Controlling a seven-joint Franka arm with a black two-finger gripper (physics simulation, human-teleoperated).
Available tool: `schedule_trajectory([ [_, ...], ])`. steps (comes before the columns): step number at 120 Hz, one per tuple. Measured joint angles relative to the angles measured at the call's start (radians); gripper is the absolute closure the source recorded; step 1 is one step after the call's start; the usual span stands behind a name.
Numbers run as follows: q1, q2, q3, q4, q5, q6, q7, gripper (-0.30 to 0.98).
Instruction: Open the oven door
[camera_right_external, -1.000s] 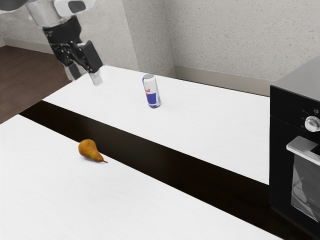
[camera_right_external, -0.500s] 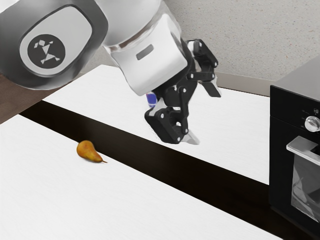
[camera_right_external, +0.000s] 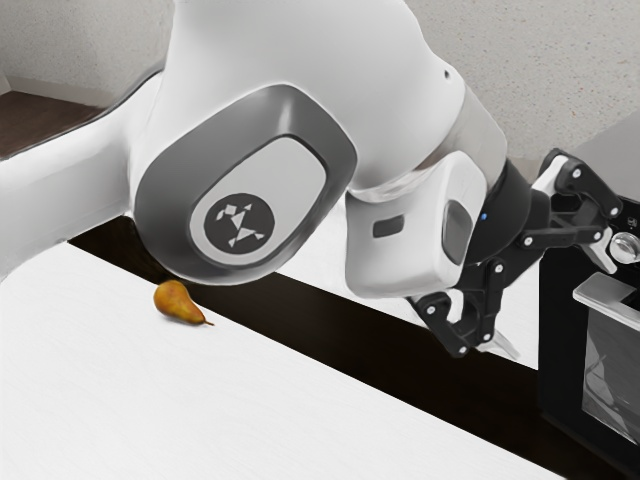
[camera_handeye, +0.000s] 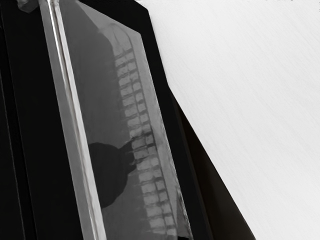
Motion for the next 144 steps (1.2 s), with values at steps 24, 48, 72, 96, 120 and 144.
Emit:
schedule_trajectory([
  [24,-0.026,0.068,-0.029,0.011,0.062,0.022,0.085,0.00],
  [48,-0.027,0.115,-0.045,0.034,0.102,0.030,0.140,0.00],
  [72,-0.021,0.176,-0.048,0.073,0.139,0.034,0.173,0.00],
  [96,-0.042,0.201,-0.046,0.070,0.183,0.055,0.185,0.00],
  [120,-0.042,0.230,-0.045,0.070,0.205,0.075,0.171,0.00],
  [144,-0.056,0.267,-0.045,0.074,0.225,0.090,0.150,0.00],
])
